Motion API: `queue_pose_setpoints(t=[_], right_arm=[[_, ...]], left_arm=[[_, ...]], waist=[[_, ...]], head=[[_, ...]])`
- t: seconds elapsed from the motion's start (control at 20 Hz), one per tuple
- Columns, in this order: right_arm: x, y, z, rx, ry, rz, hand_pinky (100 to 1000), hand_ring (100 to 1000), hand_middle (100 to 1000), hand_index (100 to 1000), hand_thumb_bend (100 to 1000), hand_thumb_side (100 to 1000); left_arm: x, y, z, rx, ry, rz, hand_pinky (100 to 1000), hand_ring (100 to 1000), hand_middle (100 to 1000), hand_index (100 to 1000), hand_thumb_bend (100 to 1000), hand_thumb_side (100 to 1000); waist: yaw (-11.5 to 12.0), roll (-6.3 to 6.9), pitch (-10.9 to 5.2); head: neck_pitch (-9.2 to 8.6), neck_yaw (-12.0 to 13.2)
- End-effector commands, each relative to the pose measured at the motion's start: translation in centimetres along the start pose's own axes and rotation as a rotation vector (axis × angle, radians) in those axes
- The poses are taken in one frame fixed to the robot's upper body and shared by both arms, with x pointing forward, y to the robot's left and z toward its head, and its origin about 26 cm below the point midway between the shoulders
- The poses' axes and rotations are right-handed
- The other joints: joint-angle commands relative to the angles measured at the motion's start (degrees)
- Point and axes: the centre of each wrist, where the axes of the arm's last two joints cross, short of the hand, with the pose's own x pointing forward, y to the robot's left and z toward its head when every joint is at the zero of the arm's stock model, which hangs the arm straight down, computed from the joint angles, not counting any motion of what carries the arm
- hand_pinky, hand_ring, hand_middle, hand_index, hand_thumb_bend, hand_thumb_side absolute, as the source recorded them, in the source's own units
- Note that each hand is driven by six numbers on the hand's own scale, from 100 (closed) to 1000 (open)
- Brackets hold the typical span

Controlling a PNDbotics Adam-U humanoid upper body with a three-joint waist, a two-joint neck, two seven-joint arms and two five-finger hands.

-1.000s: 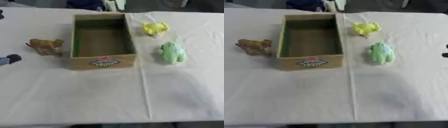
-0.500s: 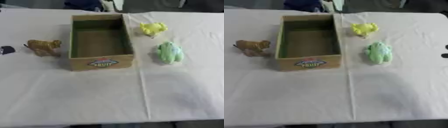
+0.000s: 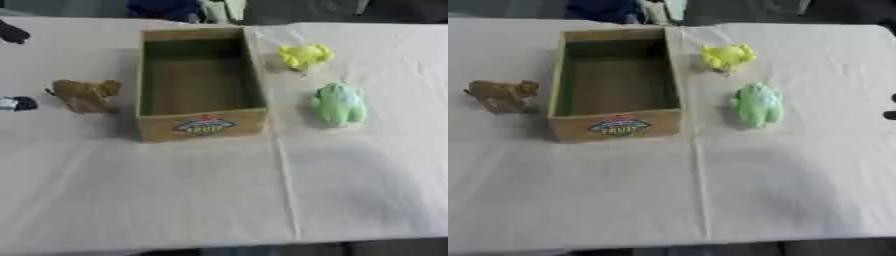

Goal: Pick up objects on the table and place them in the box.

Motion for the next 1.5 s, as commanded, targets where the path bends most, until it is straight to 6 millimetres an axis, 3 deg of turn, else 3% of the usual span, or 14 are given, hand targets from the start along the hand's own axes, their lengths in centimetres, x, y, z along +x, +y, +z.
queue_pose_setpoints(t=[0.05, 1.0, 1.35, 1.5], right_arm=[[0.7, -0.7, -0.7, 0.023, -0.021, 0.025, 701, 807, 629, 710, 100, 234], [0.5, -0.2, -1.1, 0.039, -0.031, 0.016, 702, 808, 629, 710, 100, 239], [0.5, 0.0, -1.2, 0.043, -0.036, 0.012, 702, 808, 629, 710, 100, 240], [0.4, 0.0, -1.2, 0.043, -0.037, 0.011, 702, 807, 629, 710, 100, 240]], left_arm=[[-0.5, 0.6, -0.4, -0.028, -0.009, -0.028, 734, 750, 689, 859, 699, 488], [-0.7, -3.7, -3.7, -0.105, 0.001, 0.008, 733, 751, 694, 861, 631, 490], [0.0, -4.7, -5.0, -0.094, -0.004, 0.016, 725, 735, 671, 841, 544, 467], [0.5, -5.0, -5.5, -0.096, -0.014, 0.011, 714, 689, 623, 815, 480, 447]], waist=[[-0.14, 0.26, -0.57], [-1.19, 0.19, 0.63], [-1.51, 0.02, 1.01], [-1.62, -0.06, 1.07]], head=[[-0.15, 0.25], [-0.74, 0.69], [-0.88, 0.89], [-0.89, 0.89]])
